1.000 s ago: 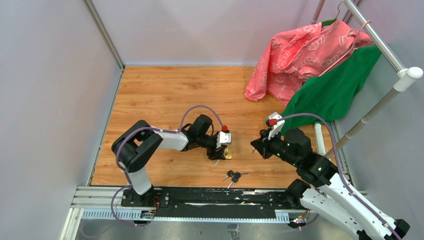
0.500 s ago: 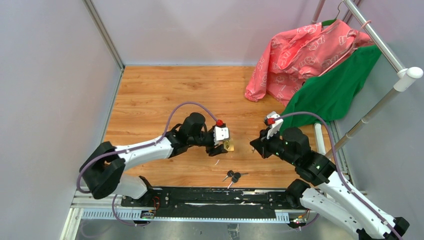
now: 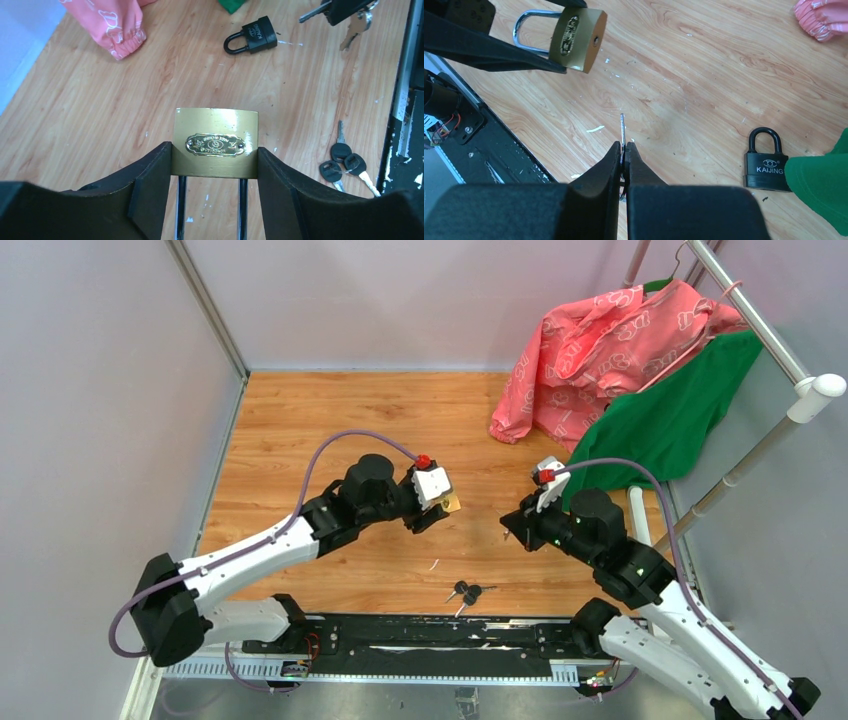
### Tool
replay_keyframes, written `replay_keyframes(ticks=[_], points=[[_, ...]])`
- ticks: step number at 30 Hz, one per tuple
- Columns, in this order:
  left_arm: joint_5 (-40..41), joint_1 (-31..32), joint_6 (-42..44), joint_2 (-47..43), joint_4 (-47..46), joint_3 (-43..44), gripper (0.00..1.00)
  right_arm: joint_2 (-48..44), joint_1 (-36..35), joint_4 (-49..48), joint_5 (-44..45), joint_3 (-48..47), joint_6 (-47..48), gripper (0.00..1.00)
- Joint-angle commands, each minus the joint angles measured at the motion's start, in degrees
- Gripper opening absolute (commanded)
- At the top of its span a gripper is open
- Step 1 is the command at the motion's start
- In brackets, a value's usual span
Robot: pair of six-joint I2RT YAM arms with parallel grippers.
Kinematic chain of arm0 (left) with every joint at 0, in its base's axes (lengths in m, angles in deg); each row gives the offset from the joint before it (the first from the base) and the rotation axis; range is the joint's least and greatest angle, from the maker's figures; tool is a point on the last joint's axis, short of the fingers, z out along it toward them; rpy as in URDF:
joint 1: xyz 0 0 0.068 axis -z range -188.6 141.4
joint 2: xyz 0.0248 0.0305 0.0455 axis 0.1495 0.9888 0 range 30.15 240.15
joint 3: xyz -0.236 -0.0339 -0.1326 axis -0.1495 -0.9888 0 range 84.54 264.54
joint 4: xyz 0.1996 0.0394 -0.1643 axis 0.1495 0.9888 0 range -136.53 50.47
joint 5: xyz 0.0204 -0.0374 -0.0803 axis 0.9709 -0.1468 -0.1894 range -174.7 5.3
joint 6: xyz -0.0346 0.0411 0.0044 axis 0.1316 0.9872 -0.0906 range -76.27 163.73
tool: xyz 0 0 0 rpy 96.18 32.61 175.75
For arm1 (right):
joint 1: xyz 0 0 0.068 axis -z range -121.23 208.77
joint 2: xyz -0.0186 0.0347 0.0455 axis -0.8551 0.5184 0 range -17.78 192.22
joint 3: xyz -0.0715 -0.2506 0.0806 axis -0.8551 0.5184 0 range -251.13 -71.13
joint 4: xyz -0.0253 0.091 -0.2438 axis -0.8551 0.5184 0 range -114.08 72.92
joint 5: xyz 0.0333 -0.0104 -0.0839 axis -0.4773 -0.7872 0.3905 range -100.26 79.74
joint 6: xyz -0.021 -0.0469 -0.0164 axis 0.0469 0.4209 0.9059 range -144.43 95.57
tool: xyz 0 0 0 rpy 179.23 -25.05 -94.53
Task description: Unlock with the key
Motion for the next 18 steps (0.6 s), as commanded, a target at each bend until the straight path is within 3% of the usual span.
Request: replay_keyframes(ticks=[1,4,9,18], points=[[0.2,1.35,1.66,-5.07,-0.91,-0.35,0.0,0.32,1.22,1.15,-1.76,-2.68,2.09,0.0],[1.22,2.94,3.99,-6.76,-1.22,-2.32,0.0,0.68,2.56,3.43,-3.87,-3.94,2.47,0.0],[3.97,4.07,6.44,-6.71,-6.69,-6.37,0.0,6.38,9.95,9.05,-17.6,-8.82,2.25,0.0],[-0.35,4.25,12.22,-4.75,-15.14,-9.52,0.0,9.84,13.15,12.89,-31.64,-14.45,2.82,0.0]])
